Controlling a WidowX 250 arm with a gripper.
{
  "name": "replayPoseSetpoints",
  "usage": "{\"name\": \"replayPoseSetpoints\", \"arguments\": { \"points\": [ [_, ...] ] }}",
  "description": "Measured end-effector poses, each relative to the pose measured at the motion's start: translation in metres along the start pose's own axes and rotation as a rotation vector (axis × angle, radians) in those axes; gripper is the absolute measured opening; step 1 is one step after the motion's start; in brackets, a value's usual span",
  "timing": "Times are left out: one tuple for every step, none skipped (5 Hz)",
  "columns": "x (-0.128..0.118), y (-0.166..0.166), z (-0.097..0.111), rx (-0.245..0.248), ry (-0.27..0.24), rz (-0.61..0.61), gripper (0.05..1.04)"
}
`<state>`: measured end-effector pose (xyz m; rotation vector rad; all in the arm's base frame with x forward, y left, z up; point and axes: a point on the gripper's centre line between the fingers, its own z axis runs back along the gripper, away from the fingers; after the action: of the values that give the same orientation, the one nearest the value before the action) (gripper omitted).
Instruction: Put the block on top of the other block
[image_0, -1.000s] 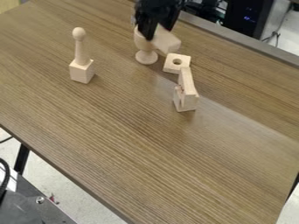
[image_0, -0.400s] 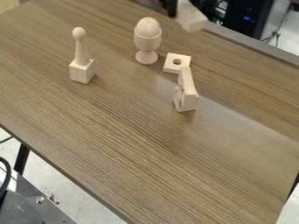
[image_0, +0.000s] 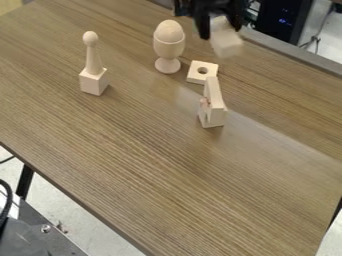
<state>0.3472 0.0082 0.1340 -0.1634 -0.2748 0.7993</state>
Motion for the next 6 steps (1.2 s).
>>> {"name": "replayPoseSetpoints", "arguments": {
  "points": [
    [-0.007, 0.007, -0.007, 0.005, 0.014, -0.060, 0.532],
    [-0.009, 0.011, -0.011, 0.012, 0.012, -0.077, 0.532],
    [-0.014, 0.016, -0.010, 0.012, 0.000, -0.084, 0.532],
    [-0.019, 0.018, -0.013, 0.024, -0.005, -0.108, 0.532],
    [-0.018, 0.018, -0.013, 0.028, -0.018, -0.114, 0.532],
    [-0.020, 0.013, -0.013, 0.021, -0.024, -0.132, 0.532]
  ]
}}
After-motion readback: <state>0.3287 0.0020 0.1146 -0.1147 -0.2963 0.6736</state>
